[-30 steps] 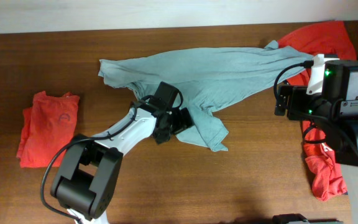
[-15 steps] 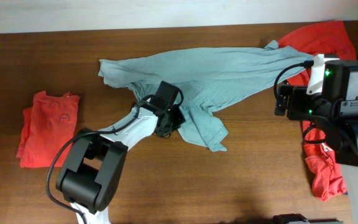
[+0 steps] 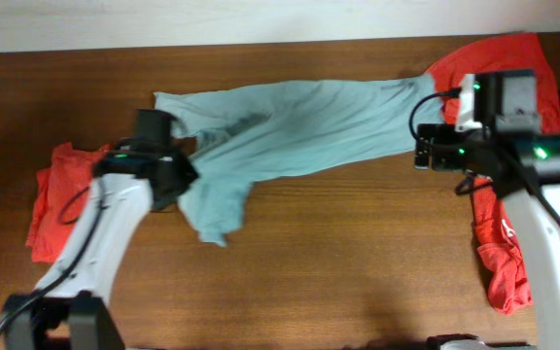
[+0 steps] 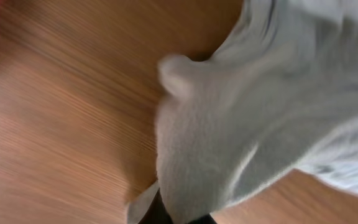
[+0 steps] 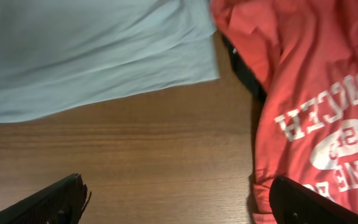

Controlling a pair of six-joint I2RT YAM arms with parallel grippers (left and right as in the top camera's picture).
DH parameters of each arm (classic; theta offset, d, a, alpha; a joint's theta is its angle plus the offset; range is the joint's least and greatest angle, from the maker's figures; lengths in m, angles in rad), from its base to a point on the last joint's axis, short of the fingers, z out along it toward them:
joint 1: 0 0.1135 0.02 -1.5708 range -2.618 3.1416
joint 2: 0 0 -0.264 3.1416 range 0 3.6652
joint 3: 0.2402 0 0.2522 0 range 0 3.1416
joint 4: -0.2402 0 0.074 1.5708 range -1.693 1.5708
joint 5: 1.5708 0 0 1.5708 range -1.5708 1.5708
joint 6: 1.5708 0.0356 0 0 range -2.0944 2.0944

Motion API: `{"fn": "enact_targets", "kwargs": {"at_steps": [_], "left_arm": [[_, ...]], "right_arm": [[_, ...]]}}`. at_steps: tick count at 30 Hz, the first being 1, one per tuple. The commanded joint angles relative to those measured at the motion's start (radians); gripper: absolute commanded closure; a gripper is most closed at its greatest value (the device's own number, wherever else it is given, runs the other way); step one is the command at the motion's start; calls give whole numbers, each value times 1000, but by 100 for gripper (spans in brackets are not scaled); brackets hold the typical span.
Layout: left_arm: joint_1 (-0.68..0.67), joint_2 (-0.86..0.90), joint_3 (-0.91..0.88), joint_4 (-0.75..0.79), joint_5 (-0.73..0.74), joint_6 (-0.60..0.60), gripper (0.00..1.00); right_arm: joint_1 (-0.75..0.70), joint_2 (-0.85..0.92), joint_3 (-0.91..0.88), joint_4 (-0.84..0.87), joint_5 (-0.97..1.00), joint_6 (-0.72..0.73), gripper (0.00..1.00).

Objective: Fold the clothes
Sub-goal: 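Pull the shirt's left side outward with the left gripper to spread it, then grasp the shirt's two side edges with both grippers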

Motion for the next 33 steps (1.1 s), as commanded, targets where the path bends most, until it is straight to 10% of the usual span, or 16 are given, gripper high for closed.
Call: {"fn": "enact_targets", "kwargs": {"at_steps": [1,33], "left_arm": [[103,-14,0,-6,14,94,100],[88,-13,0,-3,31,128,100]], "right_arm": [[-19,108,3,8,2,12,1],[-119,716,-4,289,-129,-154,9]]}}
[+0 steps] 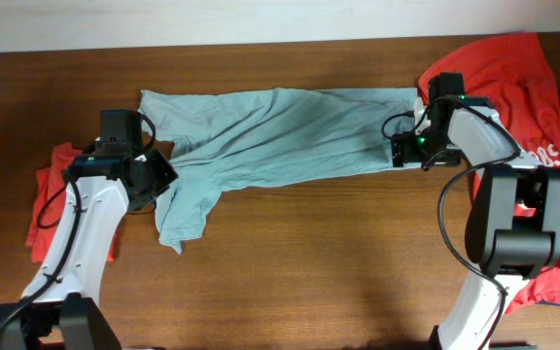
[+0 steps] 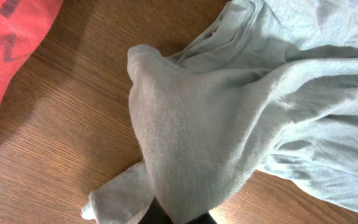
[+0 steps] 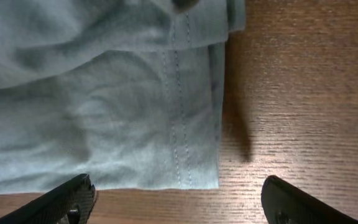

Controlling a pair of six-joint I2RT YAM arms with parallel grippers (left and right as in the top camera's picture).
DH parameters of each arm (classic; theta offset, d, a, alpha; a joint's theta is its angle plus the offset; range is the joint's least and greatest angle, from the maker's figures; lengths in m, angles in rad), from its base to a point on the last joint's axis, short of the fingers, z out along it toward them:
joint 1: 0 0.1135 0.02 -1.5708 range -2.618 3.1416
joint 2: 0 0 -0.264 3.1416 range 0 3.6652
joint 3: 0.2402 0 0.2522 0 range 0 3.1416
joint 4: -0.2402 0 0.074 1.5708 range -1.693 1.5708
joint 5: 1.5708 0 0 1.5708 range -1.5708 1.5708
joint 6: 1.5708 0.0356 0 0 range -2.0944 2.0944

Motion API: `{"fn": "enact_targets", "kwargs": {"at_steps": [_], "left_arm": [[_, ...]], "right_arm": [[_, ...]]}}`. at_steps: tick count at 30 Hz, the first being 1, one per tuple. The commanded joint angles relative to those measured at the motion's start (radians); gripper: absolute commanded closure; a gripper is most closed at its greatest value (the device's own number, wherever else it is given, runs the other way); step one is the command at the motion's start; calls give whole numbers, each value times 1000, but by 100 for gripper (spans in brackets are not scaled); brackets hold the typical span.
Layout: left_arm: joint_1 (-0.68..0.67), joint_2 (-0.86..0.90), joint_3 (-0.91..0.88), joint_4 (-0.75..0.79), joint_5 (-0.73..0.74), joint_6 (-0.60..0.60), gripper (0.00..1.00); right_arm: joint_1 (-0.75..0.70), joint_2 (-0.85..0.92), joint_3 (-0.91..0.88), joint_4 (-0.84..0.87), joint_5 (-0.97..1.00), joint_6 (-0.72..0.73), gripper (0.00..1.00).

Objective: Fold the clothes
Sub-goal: 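Grasp the shirt's two side edges with both grippers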

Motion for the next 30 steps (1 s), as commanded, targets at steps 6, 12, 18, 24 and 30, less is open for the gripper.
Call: {"fn": "enact_targets", "kwargs": {"at_steps": [6,12,18,24,30], "left_arm": [[-1,-4,0,0,7,19,100],[-1,-4,0,0,7,19,99],[-1,-4,0,0,8,19,100],[-1,-11,11,14,9,64,100],[-1,-70,89,7,8,148,100]], "right_arm": [[-1,64,-18,10,9,-2,14],[-1,64,-18,-2,9,-2,52],[-1,56,-10,-28,1,-2,96],[-1,-23,111,-148,-10,-1,96],[-1,-188,304,-301,-10,-1,96]]}}
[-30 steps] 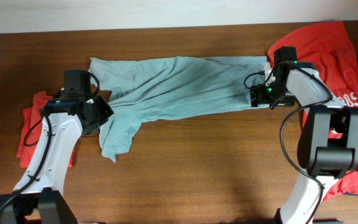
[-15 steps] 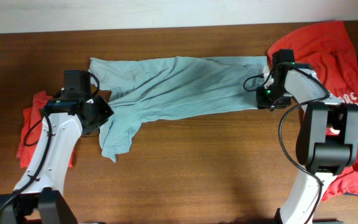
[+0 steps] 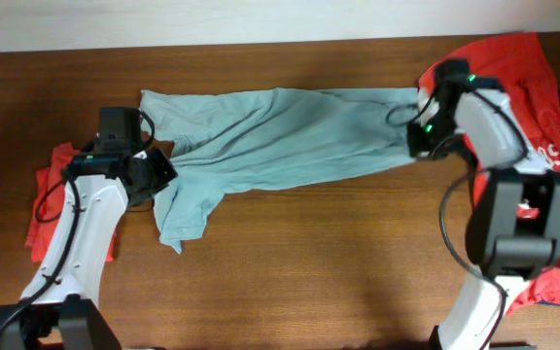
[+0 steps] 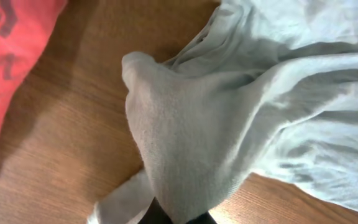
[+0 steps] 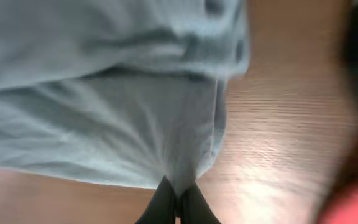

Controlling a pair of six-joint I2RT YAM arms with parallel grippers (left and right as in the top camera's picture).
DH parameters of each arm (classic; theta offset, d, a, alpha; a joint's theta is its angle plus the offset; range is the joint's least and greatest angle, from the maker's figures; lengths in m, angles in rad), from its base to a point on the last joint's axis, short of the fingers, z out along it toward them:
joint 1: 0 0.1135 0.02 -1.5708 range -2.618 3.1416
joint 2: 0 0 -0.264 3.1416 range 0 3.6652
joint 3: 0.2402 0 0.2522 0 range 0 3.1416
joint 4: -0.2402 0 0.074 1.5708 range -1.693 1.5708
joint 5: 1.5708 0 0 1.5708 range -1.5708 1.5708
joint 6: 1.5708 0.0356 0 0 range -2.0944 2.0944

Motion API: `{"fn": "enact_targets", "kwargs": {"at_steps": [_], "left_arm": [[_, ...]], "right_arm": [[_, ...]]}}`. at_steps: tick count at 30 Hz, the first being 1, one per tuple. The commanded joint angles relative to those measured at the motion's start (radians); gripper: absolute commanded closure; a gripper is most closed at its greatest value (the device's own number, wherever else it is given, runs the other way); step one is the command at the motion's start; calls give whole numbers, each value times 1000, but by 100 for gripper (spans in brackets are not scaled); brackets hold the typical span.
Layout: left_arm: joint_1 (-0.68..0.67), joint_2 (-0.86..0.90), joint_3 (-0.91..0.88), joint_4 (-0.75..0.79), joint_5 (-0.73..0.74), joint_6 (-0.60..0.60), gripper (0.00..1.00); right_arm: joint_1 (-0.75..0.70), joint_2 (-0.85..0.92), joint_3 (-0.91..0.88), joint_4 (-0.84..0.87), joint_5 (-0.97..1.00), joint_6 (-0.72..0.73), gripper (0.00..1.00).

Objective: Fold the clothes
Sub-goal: 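Grasp the shirt's two side edges with both grippers, then lift the shirt with both grippers, shake it, and lay it flat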

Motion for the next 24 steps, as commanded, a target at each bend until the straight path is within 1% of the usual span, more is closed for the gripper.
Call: {"fn": "enact_targets", "kwargs": {"at_steps": [1,5,10,13,14,19,24], "left_arm": [[-1,-81,82,2,8,80,100],[0,-150,126,1,7,105,100],[0,-245,167,-14,7,128,100],[3,-322,202,-26,1,138,100],[11,-372,224,-25,-10,150,100],[57,-483,284,-23,-90,149,100],[106,-539,301,23,-106,148,100]], "right_arm": [[-1,-192,143,-55,-8,8,96],[-1,-346,220,-92,-8,8,96],[-2,-534,230,-98,-8,9,96],[-2,-648,230,-96,9,37,96],[-2,-712,230,-88,39,38,96],[-2,-837,230,-34,124,72,96],[-2,-886,230,34,196,97,96]]}}
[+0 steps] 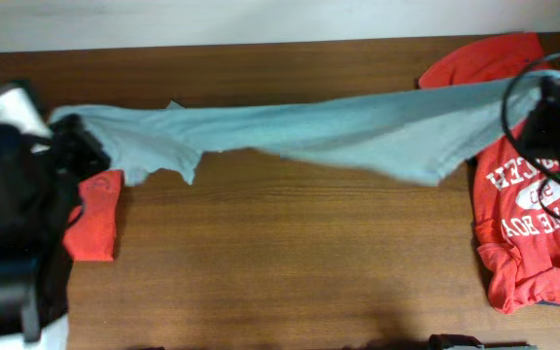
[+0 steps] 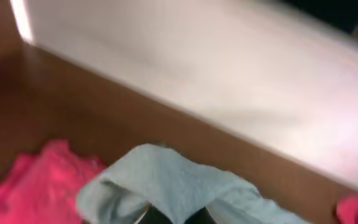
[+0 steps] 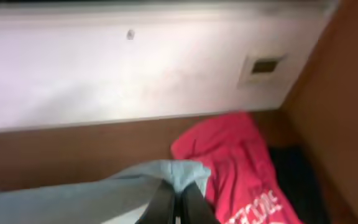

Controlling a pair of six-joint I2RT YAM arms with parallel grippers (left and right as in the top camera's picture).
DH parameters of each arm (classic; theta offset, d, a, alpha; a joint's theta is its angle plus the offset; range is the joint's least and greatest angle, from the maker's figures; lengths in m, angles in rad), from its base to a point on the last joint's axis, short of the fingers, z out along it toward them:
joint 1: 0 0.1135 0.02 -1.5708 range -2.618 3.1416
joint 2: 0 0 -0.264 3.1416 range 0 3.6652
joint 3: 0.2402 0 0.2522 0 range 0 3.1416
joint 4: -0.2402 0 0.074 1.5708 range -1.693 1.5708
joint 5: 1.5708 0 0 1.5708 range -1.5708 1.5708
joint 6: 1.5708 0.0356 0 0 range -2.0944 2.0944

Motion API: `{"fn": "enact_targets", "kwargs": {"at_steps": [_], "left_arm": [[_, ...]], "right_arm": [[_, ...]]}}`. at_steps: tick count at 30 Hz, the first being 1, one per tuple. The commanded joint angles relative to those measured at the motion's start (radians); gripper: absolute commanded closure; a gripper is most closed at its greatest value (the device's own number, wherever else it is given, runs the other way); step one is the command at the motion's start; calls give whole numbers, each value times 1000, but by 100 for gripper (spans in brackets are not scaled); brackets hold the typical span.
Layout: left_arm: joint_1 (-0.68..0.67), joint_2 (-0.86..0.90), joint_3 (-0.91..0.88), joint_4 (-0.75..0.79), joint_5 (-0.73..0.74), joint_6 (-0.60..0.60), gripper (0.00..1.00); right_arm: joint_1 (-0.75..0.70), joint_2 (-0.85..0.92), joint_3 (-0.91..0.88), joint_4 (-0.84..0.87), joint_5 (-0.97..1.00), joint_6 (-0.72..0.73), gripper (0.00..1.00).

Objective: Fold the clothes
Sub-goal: 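Lift the shirt with both grippers, shake it, and lay it flat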

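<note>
A pale blue-green shirt hangs stretched in a long band above the table, held at both ends. My left gripper is shut on its left end; in the left wrist view the cloth drapes over the dark fingertips of the left gripper. My right gripper is shut on the right end; in the right wrist view the shirt bunches at the pinched tips of the right gripper. A sleeve flap dangles near the left end.
A red printed T-shirt lies at the table's right end, also in the right wrist view. A red cloth lies at the left, seen too by the left wrist. A white wall runs behind the wooden table.
Both grippers have risen and moved apart with the shirt. It was lying rumpled on the table; now it hangs taut between them, off the wood. Both wrist cameras now face the wall.
My left gripper held the shirt's left part throughout. The right gripper was open beside the red T-shirt, then open over the shirt's right hem, then shut on that hem. Now both hold the shirt stretched in the air.
</note>
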Motion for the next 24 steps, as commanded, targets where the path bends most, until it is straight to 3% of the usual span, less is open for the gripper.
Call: {"fn": "enact_targets", "kwargs": {"at_steps": [1,6,14,19,24], "left_arm": [[31,-28,18,33,-42,19,100],[29,33,17,34,-21,19,100],[29,304,17,77,57,19,100],[28,540,18,402,214,20,100],[31,612,64,809,318,-7,100]], "right_arm": [[-2,-12,8,40,88,31,94],[-2,60,8,42,87,31,93],[-1,353,8,55,46,27,94],[-1,576,10,193,0,47,96],[-8,603,120,288,1,153,95]]}}
